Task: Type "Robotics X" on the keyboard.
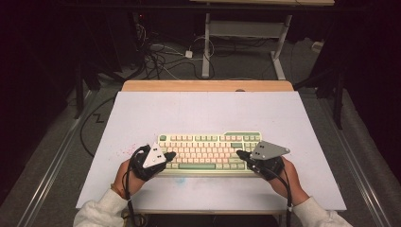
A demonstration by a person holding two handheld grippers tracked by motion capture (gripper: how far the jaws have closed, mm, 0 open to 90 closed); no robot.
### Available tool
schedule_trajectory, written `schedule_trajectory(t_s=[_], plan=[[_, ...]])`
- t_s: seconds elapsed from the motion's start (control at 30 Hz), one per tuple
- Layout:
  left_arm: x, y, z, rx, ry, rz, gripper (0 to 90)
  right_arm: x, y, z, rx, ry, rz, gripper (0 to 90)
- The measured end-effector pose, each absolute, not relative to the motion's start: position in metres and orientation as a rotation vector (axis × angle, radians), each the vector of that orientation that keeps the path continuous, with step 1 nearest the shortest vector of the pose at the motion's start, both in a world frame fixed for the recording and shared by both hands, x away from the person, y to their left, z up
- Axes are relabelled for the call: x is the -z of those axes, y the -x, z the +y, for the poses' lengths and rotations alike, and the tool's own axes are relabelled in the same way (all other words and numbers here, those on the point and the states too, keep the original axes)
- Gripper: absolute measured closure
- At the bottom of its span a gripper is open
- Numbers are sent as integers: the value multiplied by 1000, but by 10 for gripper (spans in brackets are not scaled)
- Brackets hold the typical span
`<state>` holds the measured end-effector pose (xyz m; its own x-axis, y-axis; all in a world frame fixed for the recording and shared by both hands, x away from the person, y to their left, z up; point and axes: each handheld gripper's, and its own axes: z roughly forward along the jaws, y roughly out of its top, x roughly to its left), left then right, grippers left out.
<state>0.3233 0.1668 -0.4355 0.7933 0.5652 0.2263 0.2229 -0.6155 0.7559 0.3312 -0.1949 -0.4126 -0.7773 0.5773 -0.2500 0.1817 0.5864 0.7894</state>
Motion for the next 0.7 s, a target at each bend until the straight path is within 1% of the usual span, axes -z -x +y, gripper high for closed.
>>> schedule_trajectory(t_s=[0.4,0.7], plan=[[442,-317,178,-571,-2233,610,876,419,-351,-156,-1051,-549,2394,900],[442,-318,180,-573,-2233,606,876,433,-373,-126,-949,-539,2444,900]])
